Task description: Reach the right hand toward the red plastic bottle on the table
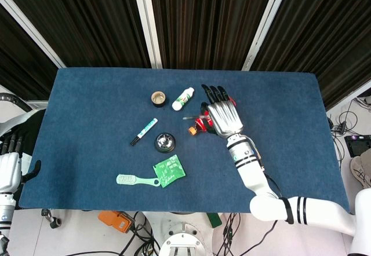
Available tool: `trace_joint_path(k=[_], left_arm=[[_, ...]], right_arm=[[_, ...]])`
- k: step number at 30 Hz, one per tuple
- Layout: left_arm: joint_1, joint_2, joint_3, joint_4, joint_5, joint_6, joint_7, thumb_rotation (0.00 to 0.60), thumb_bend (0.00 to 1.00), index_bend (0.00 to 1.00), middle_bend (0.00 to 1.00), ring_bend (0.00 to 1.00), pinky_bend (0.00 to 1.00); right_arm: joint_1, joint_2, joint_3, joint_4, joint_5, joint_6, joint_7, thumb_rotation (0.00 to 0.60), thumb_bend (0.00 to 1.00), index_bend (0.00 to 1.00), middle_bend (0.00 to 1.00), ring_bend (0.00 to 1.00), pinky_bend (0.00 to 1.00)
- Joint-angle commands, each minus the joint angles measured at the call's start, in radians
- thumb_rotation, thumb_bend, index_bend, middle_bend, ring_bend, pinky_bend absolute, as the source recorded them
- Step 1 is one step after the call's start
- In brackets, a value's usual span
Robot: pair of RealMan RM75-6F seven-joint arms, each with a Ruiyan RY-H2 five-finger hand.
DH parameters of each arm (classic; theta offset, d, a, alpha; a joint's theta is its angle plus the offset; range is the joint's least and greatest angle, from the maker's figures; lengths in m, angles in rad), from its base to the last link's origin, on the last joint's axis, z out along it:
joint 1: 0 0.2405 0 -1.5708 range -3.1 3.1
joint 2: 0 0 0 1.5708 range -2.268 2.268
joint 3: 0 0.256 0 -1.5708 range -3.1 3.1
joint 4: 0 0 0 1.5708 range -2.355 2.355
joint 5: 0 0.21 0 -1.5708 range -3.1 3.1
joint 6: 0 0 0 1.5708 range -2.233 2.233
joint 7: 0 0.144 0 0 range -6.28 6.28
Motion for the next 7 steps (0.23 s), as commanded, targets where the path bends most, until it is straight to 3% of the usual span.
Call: trace_joint_path(k=[1,7], left_arm=[[0.002,0.002,-0.002,0.003,0.0,0.003,-0.01,0.6,0.34,0.07,0.0,0.07,0.13],[0.002,0.004,-0.003,0.001,-0.001,0.001,-0.014,0.6,0.34,0.07,0.0,0.07,0.13]], right_arm=[[0.037,0.012,0.021,-0.016,0.035,0.008,-0.017,0.6,0.66,0.69,0.09,0.13,0.12],[0.086,0.023,0.032,-0.029,0.086,0.024,-0.022,0.6,0.66,0.69,0.09,0.13,0.12]])
